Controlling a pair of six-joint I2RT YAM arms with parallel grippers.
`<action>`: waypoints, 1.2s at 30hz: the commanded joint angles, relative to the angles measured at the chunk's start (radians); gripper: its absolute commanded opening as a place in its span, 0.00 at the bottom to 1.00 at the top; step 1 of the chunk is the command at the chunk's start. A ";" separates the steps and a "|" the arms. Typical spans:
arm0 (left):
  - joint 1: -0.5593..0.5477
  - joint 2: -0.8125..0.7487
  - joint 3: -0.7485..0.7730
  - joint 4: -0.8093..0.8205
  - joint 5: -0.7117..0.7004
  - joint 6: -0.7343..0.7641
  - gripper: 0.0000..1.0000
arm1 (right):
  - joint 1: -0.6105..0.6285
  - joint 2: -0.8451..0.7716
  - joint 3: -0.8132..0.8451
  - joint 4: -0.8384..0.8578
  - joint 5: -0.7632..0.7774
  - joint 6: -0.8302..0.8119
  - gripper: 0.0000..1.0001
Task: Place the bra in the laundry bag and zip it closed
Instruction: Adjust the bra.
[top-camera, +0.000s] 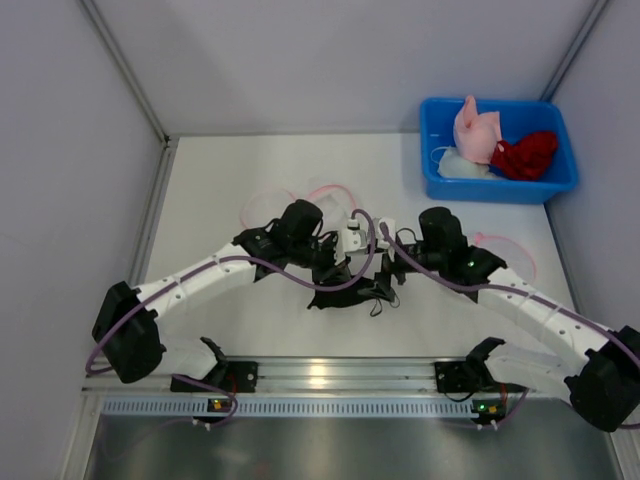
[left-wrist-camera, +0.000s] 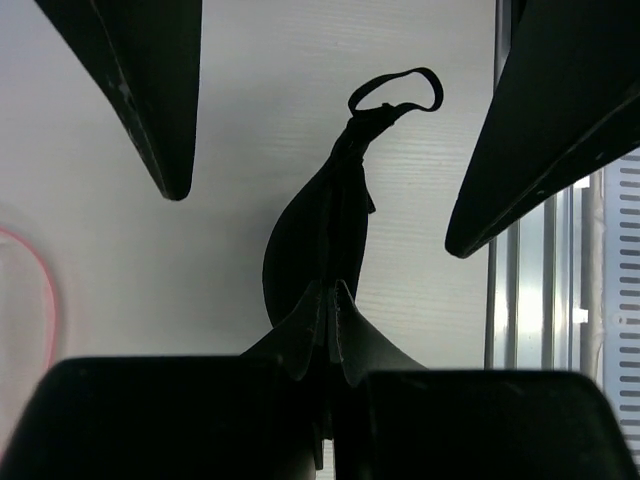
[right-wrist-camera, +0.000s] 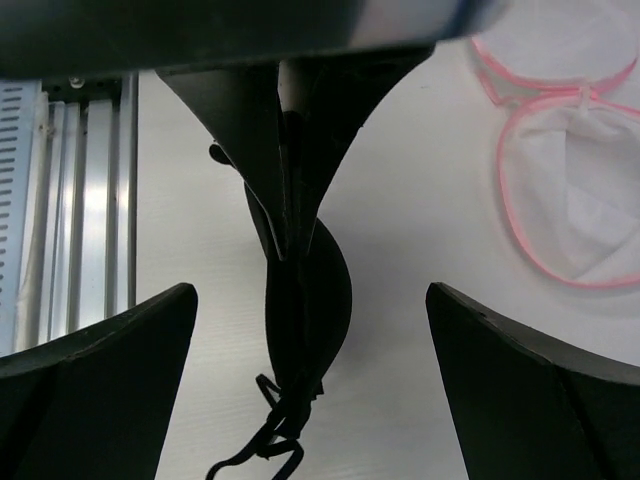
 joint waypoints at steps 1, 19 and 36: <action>0.005 -0.032 0.045 0.000 0.054 -0.014 0.00 | 0.040 0.029 0.001 0.072 -0.003 -0.141 0.98; 0.012 -0.124 0.027 -0.002 0.050 -0.083 0.00 | 0.114 0.034 -0.079 0.093 0.064 -0.101 0.79; 0.012 -0.186 0.007 -0.003 0.110 -0.091 0.00 | 0.105 -0.047 -0.116 0.192 0.086 0.000 0.70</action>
